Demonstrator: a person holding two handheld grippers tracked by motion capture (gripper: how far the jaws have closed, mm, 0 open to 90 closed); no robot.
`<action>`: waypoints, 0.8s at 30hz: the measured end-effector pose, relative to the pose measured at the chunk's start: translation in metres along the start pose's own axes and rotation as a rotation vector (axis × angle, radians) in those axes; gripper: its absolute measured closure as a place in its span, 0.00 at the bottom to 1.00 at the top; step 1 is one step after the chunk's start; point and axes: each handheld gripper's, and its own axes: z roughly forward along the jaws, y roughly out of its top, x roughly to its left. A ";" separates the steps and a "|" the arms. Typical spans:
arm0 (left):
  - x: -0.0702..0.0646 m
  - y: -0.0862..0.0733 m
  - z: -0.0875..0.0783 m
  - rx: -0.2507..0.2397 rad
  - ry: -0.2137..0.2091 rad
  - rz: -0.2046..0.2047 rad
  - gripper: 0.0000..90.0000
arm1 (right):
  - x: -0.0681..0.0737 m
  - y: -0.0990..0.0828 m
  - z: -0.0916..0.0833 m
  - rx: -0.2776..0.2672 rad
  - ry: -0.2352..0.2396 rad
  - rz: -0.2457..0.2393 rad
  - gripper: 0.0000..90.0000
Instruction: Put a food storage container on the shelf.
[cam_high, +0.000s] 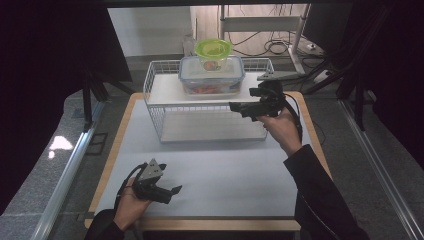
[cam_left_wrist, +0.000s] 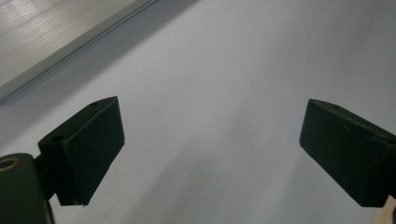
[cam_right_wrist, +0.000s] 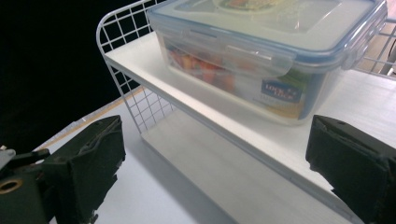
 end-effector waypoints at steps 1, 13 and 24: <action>0.000 0.000 0.000 0.002 0.001 0.001 0.07 | 0.000 -0.002 -0.001 0.000 0.001 0.000 0.05; -0.001 0.000 0.001 0.002 -0.001 -0.002 0.07 | 0.007 -0.025 0.002 0.048 -0.008 -0.052 0.04; -0.001 0.000 0.002 0.010 -0.011 -0.003 0.05 | 0.012 -0.049 0.001 0.034 -0.008 -0.059 0.03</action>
